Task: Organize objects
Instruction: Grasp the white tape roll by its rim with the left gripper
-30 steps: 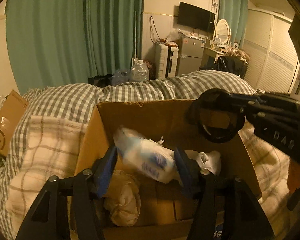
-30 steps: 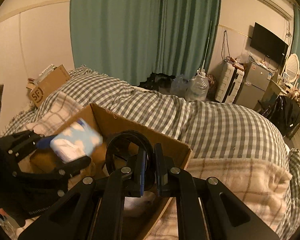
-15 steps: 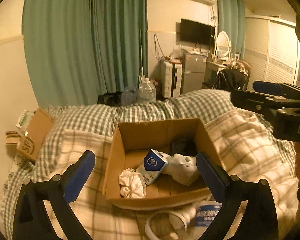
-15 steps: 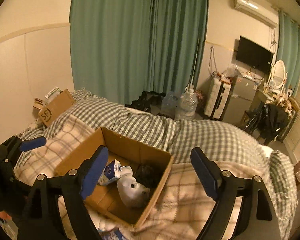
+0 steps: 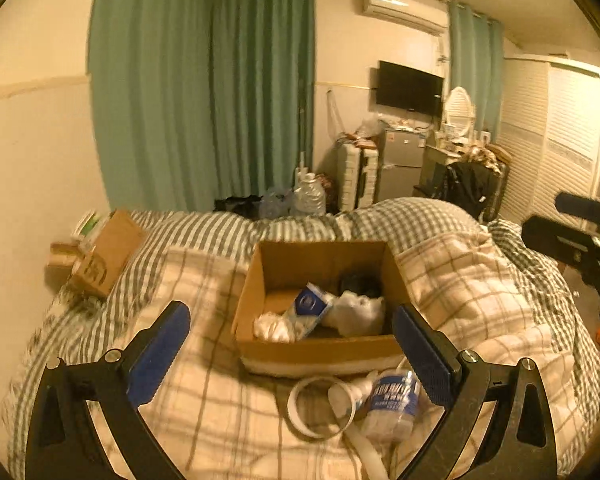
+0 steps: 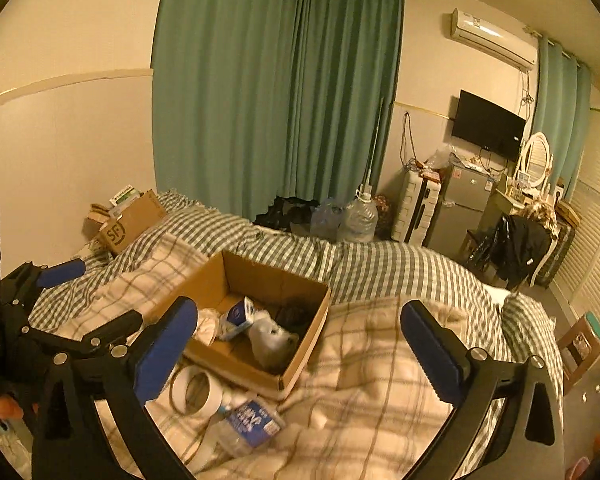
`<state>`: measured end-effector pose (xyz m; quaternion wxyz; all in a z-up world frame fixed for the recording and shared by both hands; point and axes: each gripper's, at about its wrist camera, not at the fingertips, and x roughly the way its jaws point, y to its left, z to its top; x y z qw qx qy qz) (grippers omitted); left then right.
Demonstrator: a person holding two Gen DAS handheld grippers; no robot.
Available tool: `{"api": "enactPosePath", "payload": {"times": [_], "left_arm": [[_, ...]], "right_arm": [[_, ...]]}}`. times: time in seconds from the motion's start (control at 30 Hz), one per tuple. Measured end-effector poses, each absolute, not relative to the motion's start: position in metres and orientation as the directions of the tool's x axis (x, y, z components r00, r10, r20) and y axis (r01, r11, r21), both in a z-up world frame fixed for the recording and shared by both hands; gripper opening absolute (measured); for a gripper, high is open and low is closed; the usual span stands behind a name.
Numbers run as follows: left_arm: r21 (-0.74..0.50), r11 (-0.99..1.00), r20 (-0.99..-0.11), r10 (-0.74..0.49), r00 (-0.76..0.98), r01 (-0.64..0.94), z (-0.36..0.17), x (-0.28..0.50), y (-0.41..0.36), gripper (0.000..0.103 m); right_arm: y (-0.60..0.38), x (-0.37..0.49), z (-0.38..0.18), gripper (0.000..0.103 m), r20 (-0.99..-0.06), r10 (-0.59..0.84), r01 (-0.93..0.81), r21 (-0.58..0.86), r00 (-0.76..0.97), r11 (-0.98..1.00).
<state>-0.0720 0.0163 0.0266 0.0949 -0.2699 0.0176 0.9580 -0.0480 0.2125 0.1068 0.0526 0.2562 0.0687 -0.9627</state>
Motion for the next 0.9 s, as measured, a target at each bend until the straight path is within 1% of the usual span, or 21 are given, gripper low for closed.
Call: {"api": "enactPosePath", "payload": {"times": [0.17, 0.23, 0.3, 0.4, 0.5, 0.6, 0.67, 0.9], "left_arm": [[-0.084, -0.986, -0.574, 0.167, -0.802, -0.146, -0.024, -0.064, 0.005, 0.103], [-0.068, -0.988, -0.626, 0.151, -0.765, -0.14, -0.051, -0.069, 0.006, 0.103], [-0.047, -0.989, -0.666, 0.136, -0.734, -0.141, -0.069, -0.073, 0.01, 0.103], [-0.059, -0.987, -0.699, 0.149, -0.7, -0.152, -0.091, -0.077, 0.016, 0.103], [-0.061, -0.979, -0.724, 0.179, -0.666, -0.197, -0.105, -0.077, 0.028, 0.103], [-0.049, -0.977, -0.753, 0.172, -0.635, -0.206, -0.118, -0.081, 0.036, 0.103], [-0.061, -0.973, -0.769, 0.187, -0.612, -0.221, -0.124, -0.087, 0.04, 0.103], [-0.073, -0.976, -0.807, 0.18, -0.563, -0.206, -0.146, -0.117, 0.052, 0.103]], "right_arm": [[0.206, -0.04, 0.057, 0.102, -0.534, -0.032, 0.102, -0.101, -0.845, -0.99], [0.205, -0.041, 0.033, 0.102, -0.546, -0.026, 0.087, -0.086, -0.838, -0.992], [0.206, -0.049, 0.007, 0.102, -0.582, -0.018, 0.074, -0.072, -0.813, -0.995], [0.209, -0.062, -0.02, 0.102, -0.646, -0.027, 0.075, -0.046, -0.763, -0.996], [0.21, -0.067, -0.033, 0.102, -0.668, -0.028, 0.069, -0.036, -0.743, -0.997], [0.207, -0.067, -0.044, 0.102, -0.681, -0.022, 0.071, -0.044, -0.732, -0.997], [0.208, -0.07, -0.05, 0.102, -0.692, -0.012, 0.061, -0.046, -0.722, -0.997], [0.213, -0.075, -0.057, 0.102, -0.704, -0.01, 0.038, -0.025, -0.71, -0.999]]}}
